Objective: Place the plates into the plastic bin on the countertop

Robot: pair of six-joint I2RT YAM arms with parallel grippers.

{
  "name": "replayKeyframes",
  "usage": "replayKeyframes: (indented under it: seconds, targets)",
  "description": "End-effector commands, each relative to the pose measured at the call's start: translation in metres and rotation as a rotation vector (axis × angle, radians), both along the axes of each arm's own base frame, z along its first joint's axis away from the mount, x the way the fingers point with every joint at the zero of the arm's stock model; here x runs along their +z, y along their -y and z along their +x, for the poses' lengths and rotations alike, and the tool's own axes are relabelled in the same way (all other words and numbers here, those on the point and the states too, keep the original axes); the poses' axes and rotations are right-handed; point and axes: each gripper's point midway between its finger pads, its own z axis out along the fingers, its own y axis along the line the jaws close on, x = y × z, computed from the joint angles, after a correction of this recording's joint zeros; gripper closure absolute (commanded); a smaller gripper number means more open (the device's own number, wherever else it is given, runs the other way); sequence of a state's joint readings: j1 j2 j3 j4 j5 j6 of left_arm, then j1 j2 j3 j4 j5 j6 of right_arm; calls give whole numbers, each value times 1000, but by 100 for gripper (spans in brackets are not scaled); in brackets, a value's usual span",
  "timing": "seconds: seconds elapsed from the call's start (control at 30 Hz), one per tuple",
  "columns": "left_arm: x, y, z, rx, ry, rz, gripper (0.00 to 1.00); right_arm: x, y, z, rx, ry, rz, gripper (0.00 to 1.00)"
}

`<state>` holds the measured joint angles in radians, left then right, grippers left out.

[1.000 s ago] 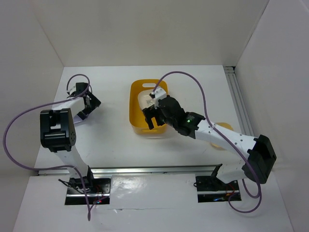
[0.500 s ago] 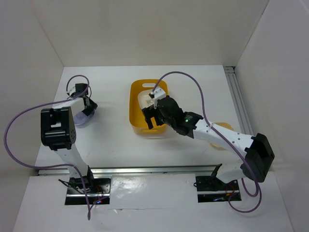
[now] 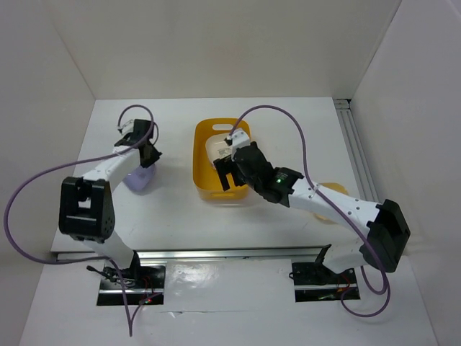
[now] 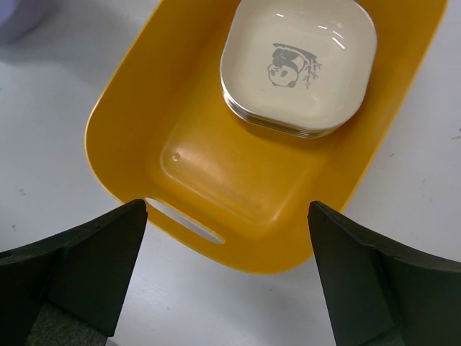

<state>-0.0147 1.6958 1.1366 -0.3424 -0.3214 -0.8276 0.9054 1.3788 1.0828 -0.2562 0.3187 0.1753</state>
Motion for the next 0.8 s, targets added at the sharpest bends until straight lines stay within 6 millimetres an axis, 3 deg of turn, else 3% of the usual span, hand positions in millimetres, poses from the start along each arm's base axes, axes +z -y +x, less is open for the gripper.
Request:
replayKeyframes:
  seconds: [0.0,0.03,0.07,0.17,0.23,0.3,0.33,0.4,0.43,0.47,0.5,0.53,0.57,0.6,0.7,0.77]
  targets:
    - [70,52,-18,-71,100,0,100,48,11,5,-79,88,78,0]
    - [84,60,-20,-77,129,-16,100,46,14,6,-100,83,75,0]
    - [116,76,-20,-112,204,-21,100,46,23,6,-130,92,59,0]
    - [159,99,-26,-145,290,-31,100,55,46,4,-230,114,77,0]
    - [191,128,-31,-197,362,-60,100,69,61,-1,-273,137,118,0]
    - [207,148,-36,-233,392,-66,100,79,76,-7,-314,160,153,0]
    - [204,158,-33,-250,382,-65,100,86,81,-8,-328,175,167,0]
    - [222,189,-26,-317,428,-120,100,88,99,-9,-394,188,170,0]
    - [217,205,-20,-345,423,-131,100,101,107,-13,-422,205,221,0]
    - [220,219,-17,-367,436,-142,100,99,113,-15,-439,206,220,0]
    - [238,242,-16,-406,491,-154,100,99,120,-17,-460,217,219,0]
    - [243,254,-14,-425,513,-148,100,110,128,-21,-473,235,264,0]
    - [232,270,-6,-437,497,-136,100,109,130,-23,-473,237,267,0]
    - [247,283,-2,-450,527,-154,100,114,133,-25,-474,244,283,0]
    - [238,315,22,-486,519,-161,100,113,140,-32,-481,230,286,0]
    - [230,325,32,-496,503,-163,100,113,141,-33,-484,223,285,0]
